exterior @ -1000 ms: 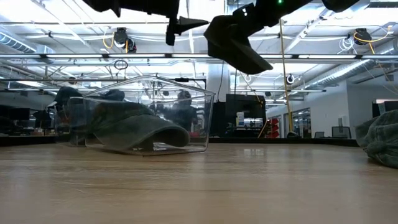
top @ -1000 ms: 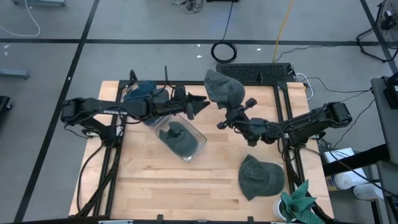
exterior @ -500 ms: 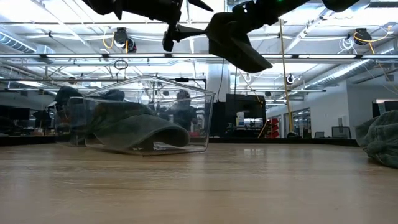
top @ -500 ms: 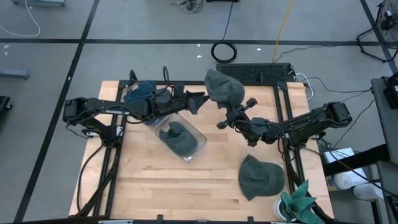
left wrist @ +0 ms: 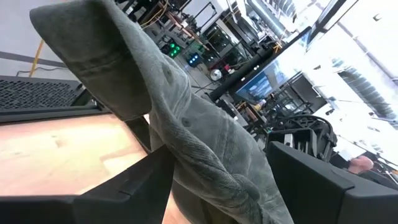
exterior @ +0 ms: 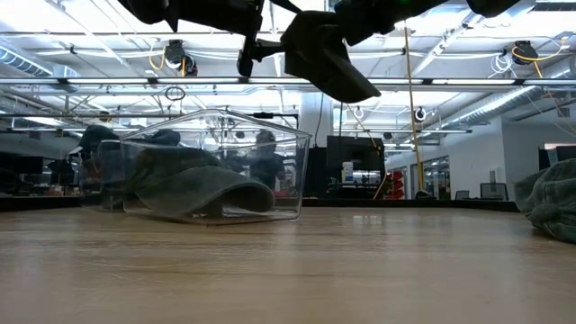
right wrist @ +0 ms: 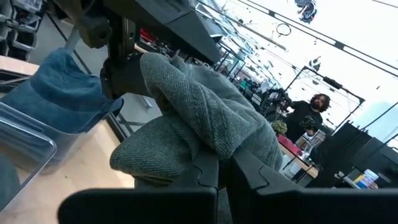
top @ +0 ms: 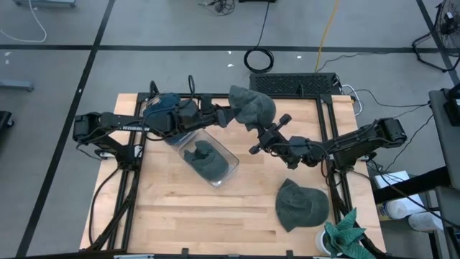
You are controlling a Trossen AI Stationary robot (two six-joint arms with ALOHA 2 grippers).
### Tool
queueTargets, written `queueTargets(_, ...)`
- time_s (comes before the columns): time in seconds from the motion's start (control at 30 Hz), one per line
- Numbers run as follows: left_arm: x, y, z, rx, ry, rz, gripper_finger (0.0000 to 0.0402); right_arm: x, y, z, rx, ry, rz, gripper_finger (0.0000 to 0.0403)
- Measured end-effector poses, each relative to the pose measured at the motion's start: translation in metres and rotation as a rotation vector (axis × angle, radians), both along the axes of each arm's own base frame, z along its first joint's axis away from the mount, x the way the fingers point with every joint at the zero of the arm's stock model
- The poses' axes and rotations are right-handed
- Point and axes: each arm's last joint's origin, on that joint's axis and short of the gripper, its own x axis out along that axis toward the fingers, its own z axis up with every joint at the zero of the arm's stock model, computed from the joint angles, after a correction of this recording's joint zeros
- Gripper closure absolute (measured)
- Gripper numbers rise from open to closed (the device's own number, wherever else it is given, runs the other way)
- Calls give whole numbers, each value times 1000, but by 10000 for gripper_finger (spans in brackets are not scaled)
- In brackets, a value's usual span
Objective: Pick & Place hat
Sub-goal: Put the top black cap into the bottom transparent bin
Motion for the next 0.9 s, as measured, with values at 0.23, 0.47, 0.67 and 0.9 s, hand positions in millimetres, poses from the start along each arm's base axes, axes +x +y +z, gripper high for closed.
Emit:
queueTargets(0.23,3,0,-3,-1,-1,-1,131,0,-2,0,4,-5,-4,403)
queueTargets(0.47,11,3,-13,-3,17,-40,140,0,-2,0,6,-6,-5,403)
queueTargets(0.67,9,8,-7,2,-36,-52,228,0,-2,-1,4,10,-6,403)
queueTargets(0.9,6,12,-2,83,-45,-151,379,0,-1,-2,37,-25,2,403)
